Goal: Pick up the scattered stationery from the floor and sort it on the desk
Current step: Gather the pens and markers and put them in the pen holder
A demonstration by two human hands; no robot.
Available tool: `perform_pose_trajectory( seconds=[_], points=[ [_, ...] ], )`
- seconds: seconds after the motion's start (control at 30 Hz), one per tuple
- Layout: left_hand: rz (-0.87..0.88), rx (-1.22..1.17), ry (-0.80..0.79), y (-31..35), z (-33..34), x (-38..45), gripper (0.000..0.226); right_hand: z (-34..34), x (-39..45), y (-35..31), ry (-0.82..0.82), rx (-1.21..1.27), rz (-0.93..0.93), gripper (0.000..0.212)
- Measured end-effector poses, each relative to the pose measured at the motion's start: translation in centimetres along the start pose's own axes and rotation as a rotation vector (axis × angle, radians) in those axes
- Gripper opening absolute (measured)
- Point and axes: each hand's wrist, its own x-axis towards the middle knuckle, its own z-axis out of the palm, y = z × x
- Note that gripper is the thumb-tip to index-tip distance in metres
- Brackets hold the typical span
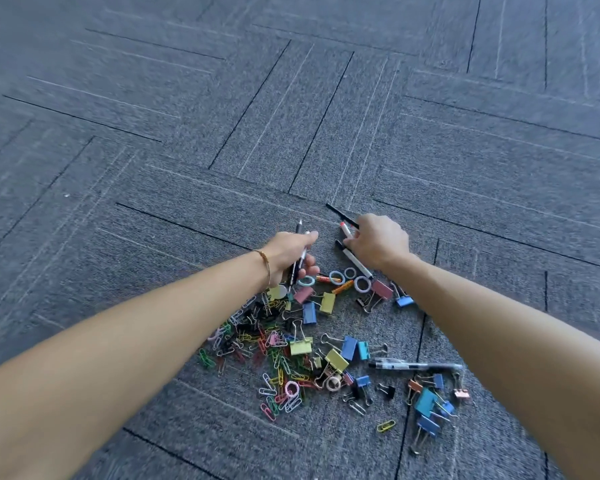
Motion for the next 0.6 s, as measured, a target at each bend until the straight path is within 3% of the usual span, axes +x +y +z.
perform_pose_trajectory(
  seconds=[0.13,0.23,0.33,0.5,0.6],
  points=[
    [-0.050,0.031,0.005,-0.3,1.1,0.0,0.020,-0.5,0.1,0.0,-0.024,0.039,-0.016,0.026],
    [-0.013,0.209,0.108,-0.4,2.3,0.7,0.015,-1.8,0.7,0.9,-0.091,0.353,0.071,0.027],
    [0.105,0.490,0.229,-0.5,3.6,1.5,0.029,-2.8,0.7,2.7,-0.087,0.559,0.142,0.019],
    [0.204,0.868,0.349,0.4,6.4,2.4,0.046,-3.6,0.0,6.3,-0.075,0.639,0.264,0.036],
    [0.213,0.989,0.414,0.9,7.2,3.1,0.048,-3.6,-0.6,8.6,-0.126,0.602,0.275,0.033]
  ],
)
